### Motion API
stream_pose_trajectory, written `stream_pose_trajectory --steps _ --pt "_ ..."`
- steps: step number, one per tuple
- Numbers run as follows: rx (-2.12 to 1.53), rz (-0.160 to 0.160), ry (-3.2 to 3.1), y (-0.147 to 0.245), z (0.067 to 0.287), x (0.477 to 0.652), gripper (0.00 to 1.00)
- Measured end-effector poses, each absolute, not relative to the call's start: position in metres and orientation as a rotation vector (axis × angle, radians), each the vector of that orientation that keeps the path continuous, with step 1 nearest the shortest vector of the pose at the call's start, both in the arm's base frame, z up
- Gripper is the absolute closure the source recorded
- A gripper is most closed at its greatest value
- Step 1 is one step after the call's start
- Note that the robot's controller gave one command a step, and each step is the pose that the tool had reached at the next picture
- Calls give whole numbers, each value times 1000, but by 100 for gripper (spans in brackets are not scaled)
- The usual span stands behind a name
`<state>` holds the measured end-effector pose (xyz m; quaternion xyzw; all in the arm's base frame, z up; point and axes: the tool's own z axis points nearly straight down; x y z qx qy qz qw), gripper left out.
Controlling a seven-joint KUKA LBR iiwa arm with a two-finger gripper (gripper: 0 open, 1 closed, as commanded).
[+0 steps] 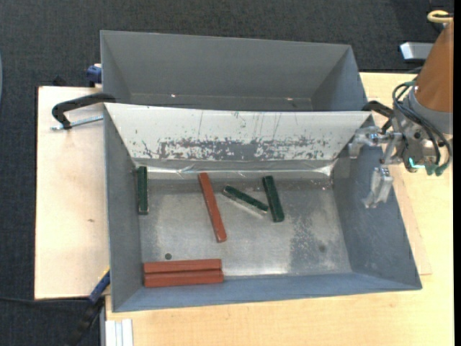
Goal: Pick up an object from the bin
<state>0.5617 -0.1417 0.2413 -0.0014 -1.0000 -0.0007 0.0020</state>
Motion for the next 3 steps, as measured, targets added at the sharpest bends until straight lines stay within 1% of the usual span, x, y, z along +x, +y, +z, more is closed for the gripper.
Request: stream_pose_trajectory --steps 1,2,3 --pt "-1 1 -3146 -141 246 563 0" --pt "25 4 -3151 -116 198 575 0" --pt "8 -2 -3141 -54 158 589 0"
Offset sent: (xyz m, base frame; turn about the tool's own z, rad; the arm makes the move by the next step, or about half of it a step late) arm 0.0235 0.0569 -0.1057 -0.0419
